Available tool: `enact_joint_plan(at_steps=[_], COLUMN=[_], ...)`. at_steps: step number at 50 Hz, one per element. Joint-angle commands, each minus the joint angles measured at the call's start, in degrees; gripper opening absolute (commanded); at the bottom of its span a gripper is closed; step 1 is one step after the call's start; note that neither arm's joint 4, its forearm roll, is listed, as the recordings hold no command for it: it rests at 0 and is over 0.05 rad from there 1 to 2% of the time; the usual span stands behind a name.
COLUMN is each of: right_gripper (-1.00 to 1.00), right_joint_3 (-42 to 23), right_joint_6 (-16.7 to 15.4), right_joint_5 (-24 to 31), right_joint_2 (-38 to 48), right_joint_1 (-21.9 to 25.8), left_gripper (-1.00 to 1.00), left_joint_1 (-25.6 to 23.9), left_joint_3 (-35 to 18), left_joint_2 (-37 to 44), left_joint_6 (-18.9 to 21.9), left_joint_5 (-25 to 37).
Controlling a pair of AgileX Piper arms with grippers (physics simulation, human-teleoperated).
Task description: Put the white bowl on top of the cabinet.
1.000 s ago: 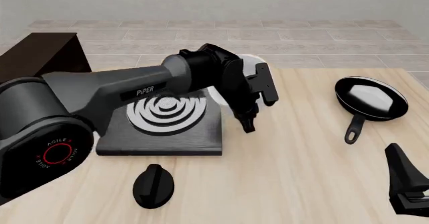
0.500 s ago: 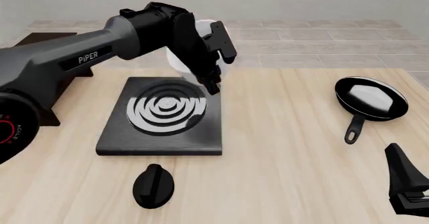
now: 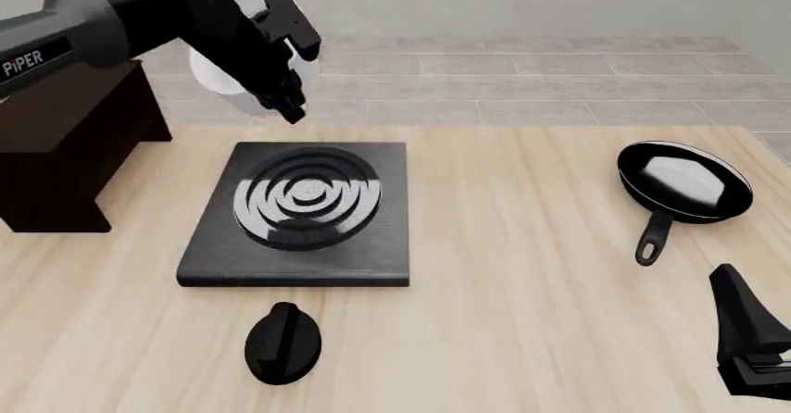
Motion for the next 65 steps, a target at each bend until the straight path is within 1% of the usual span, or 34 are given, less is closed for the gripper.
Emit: enact_joint_plan(at_steps=[1,3,6,9,14,15,17,21,22,26,27,28,29,30,32,34,35,37,38,40,41,44,45,50,53,56,59,62,64,65], right_gripper=[1.00,1.00,1.00,1.00,1.00,1.00,1.00,1.00,1.00,1.00,1.00,1.00,1.00,1.00,1.00,1.00,1.00,1.00,1.00,1.00,1.00,1.00,1.00,1.00,1.00,1.00,1.00,1.00,1.00,1.00], right_joint_3=[0.0,0.0,0.0,0.0,0.0,0.0,0.0,0.0,0.0,0.0,0.0,0.0,0.0,0.0,0.0,0.0,0.0,0.0,0.0,0.0,0.0,0.0,0.0,0.0,0.0,0.0,0.0,0.0,0.0,0.0], right_joint_6=[0.0,0.0,0.0,0.0,0.0,0.0,0.0,0.0,0.0,0.0,0.0,0.0,0.0,0.0,0.0,0.0,0.0,0.0,0.0,0.0,0.0,0.0,0.0,0.0,0.0,0.0,0.0,0.0,0.0,0.0], right_joint_5=[0.0,0.0,0.0,0.0,0.0,0.0,0.0,0.0,0.0,0.0,0.0,0.0,0.0,0.0,0.0,0.0,0.0,0.0,0.0,0.0,0.0,0.0,0.0,0.0,0.0,0.0,0.0,0.0,0.0,0.0], right_joint_2=[0.0,0.0,0.0,0.0,0.0,0.0,0.0,0.0,0.0,0.0,0.0,0.0,0.0,0.0,0.0,0.0,0.0,0.0,0.0,0.0,0.0,0.0,0.0,0.0,0.0,0.0,0.0,0.0,0.0,0.0], right_joint_1=[0.0,0.0,0.0,0.0,0.0,0.0,0.0,0.0,0.0,0.0,0.0,0.0,0.0,0.0,0.0,0.0,0.0,0.0,0.0,0.0,0.0,0.0,0.0,0.0,0.0,0.0,0.0,0.0,0.0,0.0], left_gripper=[-1.00,-1.00,-1.00,-1.00,-1.00,-1.00,-1.00,-1.00,-1.00,-1.00,-1.00,-1.00,-1.00,-1.00,-1.00,-1.00,-1.00,-1.00,-1.00,-1.00,-1.00,-1.00,-1.00,-1.00,-1.00,-1.00,-1.00,-1.00,-1.00,-1.00], left_joint_1=[7.4,9.3,11.0,13.1,17.8,18.1,19.4,20.7,21.8,22.6,22.5,22.9,23.7,23.8,24.0,25.1,25.4,26.8,26.6,27.1,27.2,27.2,27.3,28.2,29.0,29.5,30.2,30.8,31.8,31.8], left_joint_3=[-1.7,-2.6,-0.9,-2.4,-4.0,-3.8,-2.1,-2.8,-4.7,-5.1,-7.3,-9.1,-8.8,-7.5,-6.9,-8.6,-8.8,-11.5,-11.8,-14.2,-14.7,-14.2,-16.0,-16.6,-15.3,-12.1,-11.0,-11.3,-14.1,-14.2], left_joint_2=[-3.0,-3.1,-4.5,-4.6,-5.0,-5.0,-5.6,-4.9,-4.2,-3.8,-3.6,-2.5,-2.3,-2.3,-2.7,-1.5,-1.3,0.3,0.5,2.1,2.6,3.0,4.2,5.2,6.1,5.9,6.9,8.1,10.1,10.1], left_joint_6=[0.5,0.2,1.7,2.2,5.7,5.7,7.1,7.2,6.4,6.5,4.3,3.0,3.5,4.1,4.2,3.4,3.8,2.5,2.3,0.7,0.3,0.6,0.0,-0.3,-0.6,-0.4,-1.1,-1.6,-3.7,-3.7], left_joint_5=[0.5,1.2,1.0,1.3,0.3,0.4,0.0,-0.3,-0.1,-0.9,-1.3,-1.2,-1.8,-2.6,-2.9,-3.5,-4.0,-2.8,-2.3,-1.1,-0.6,-0.9,0.2,0.2,-1.4,-3.5,-4.9,-5.0,-3.9,-3.9])
